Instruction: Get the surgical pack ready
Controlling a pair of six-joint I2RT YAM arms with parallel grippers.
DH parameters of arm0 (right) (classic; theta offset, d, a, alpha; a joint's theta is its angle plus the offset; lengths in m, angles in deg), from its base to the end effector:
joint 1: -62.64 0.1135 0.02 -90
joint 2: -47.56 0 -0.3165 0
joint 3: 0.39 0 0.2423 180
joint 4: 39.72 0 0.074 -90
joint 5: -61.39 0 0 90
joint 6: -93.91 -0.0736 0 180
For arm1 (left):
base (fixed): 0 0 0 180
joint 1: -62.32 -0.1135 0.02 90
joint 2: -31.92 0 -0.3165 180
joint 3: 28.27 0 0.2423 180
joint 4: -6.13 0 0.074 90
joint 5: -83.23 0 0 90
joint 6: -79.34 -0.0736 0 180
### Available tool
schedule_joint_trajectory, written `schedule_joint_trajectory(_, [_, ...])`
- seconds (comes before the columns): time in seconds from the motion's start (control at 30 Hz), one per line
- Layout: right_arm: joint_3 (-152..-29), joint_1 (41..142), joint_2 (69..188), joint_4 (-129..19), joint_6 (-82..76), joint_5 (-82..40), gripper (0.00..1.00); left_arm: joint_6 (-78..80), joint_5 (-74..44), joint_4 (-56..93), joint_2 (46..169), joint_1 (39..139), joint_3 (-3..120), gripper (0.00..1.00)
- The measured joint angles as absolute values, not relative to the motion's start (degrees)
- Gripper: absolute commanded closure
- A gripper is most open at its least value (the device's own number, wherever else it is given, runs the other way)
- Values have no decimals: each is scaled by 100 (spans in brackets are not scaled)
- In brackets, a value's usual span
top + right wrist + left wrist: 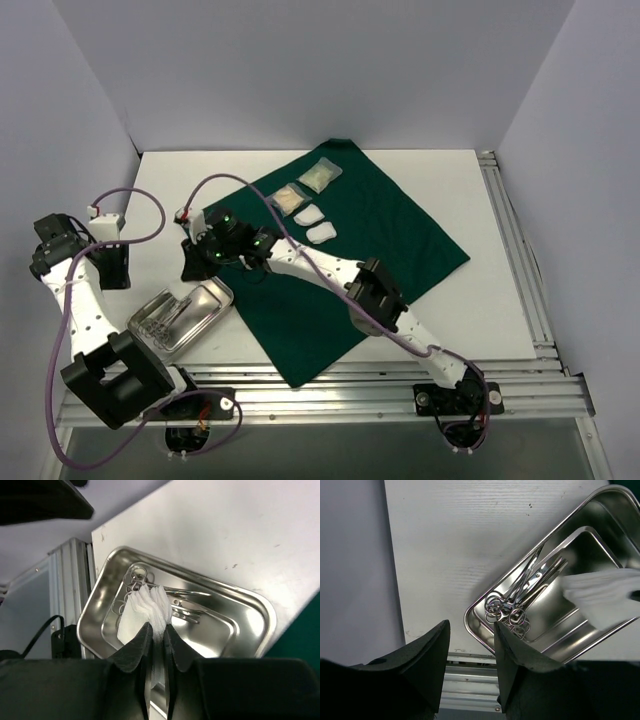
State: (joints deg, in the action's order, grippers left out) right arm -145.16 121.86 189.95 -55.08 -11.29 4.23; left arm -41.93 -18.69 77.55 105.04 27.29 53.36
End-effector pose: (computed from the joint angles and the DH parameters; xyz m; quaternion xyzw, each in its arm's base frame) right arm 0.2959 0.5747 0.2862 -0.4445 0.6299 0.5373 0.3419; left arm 0.2005 0.1220 0.3222 -0.0074 0.9672 0.0429 0.2502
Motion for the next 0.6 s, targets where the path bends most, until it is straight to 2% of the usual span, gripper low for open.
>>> schedule_joint_trajectory(0.2, [-14728, 12359, 19863, -5348, -1374, 451, 100, -4350, -2057, 7790, 10504, 2705, 5271, 50])
schedule_joint_trajectory(0.6, [-14999, 12252, 19966, -5178, -1385, -137, 100, -4436, -2230, 7821, 10474, 2705, 5198, 50])
